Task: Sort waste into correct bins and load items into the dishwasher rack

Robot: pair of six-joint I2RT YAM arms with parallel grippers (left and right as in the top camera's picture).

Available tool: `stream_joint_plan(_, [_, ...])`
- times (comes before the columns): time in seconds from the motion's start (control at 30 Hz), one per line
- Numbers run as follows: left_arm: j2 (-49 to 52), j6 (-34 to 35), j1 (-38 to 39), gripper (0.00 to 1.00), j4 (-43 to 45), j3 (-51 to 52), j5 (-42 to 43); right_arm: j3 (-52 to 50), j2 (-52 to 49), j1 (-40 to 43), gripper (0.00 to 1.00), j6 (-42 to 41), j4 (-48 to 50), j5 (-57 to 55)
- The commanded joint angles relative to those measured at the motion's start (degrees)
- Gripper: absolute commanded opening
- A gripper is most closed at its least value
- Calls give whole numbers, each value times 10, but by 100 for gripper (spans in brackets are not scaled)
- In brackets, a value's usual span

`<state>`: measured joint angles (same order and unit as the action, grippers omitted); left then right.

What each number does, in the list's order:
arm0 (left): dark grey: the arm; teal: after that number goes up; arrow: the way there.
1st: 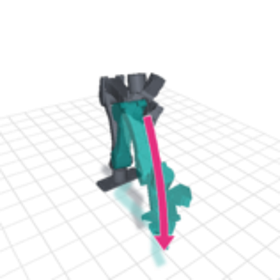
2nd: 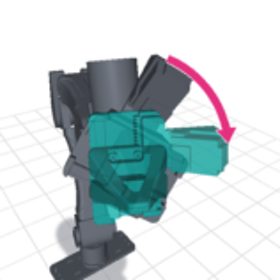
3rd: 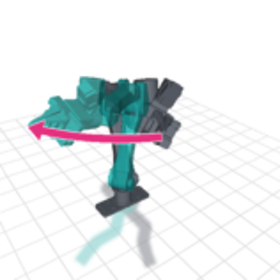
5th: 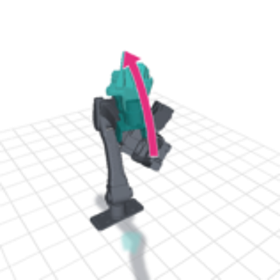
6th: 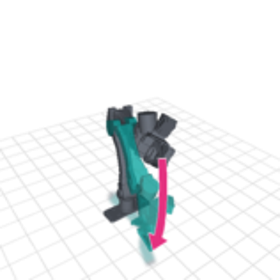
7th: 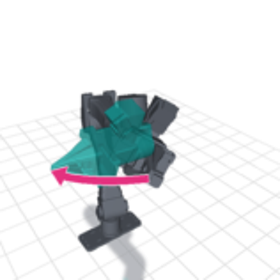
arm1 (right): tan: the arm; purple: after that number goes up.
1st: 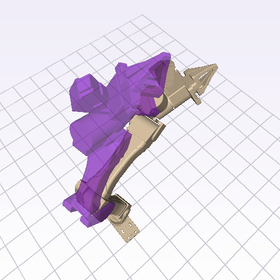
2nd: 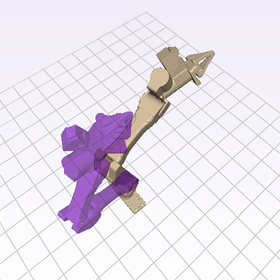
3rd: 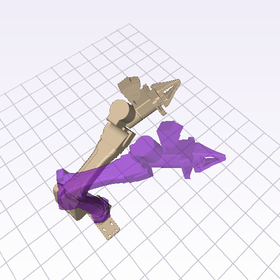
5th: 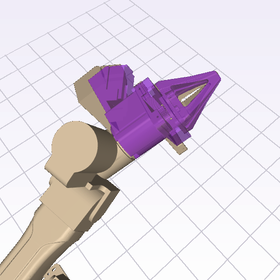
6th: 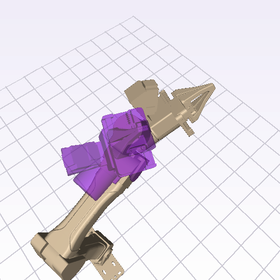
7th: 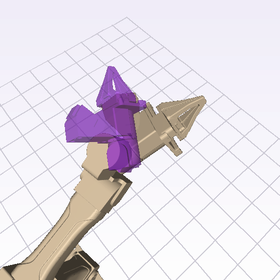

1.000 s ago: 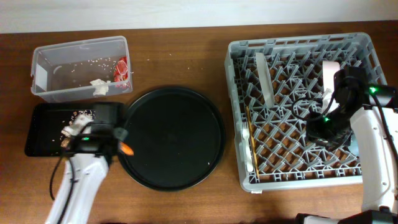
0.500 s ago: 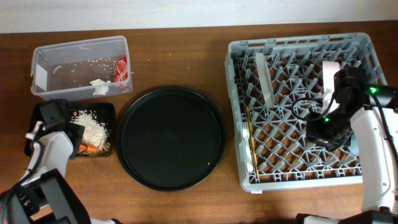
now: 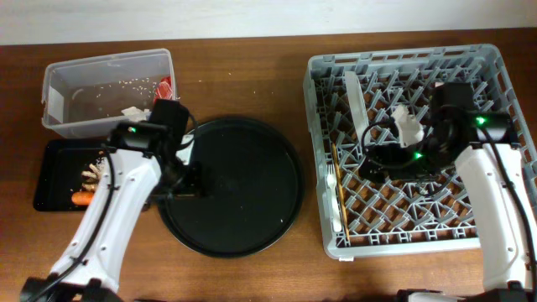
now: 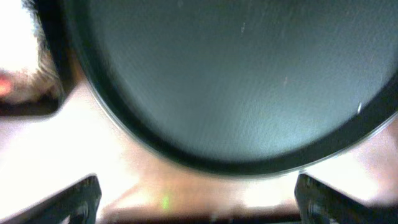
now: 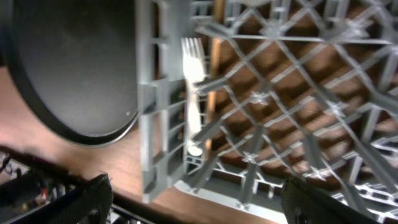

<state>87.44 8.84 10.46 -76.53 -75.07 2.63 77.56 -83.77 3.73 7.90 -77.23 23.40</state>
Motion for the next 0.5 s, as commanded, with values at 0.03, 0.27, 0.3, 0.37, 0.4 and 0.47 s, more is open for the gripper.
stream_joint_plan(0.03, [-56,-21,-67,98,-49,-46,-7,3,34,3,96,-11,-49,-61])
stream_joint_plan(0.27, [-524,-21,-69,99,146,176,-39,-120,385,9,99,-39,80,-156])
stream_joint_plan(0.3, [-584,-21,-69,99,146,196,-39,-120,417,9,99,-39,80,-160])
stream_joint_plan(0.37, [-631,-21,-69,99,146,198,-39,-120,430,9,99,-39,77,-160])
stream_joint_plan(0.4, [-632,-21,-69,99,138,198,-39,-120,428,9,99,-39,76,-160])
stream_joint_plan(0.47, [-631,-21,-69,99,135,198,-39,-120,428,9,99,-39,76,-160])
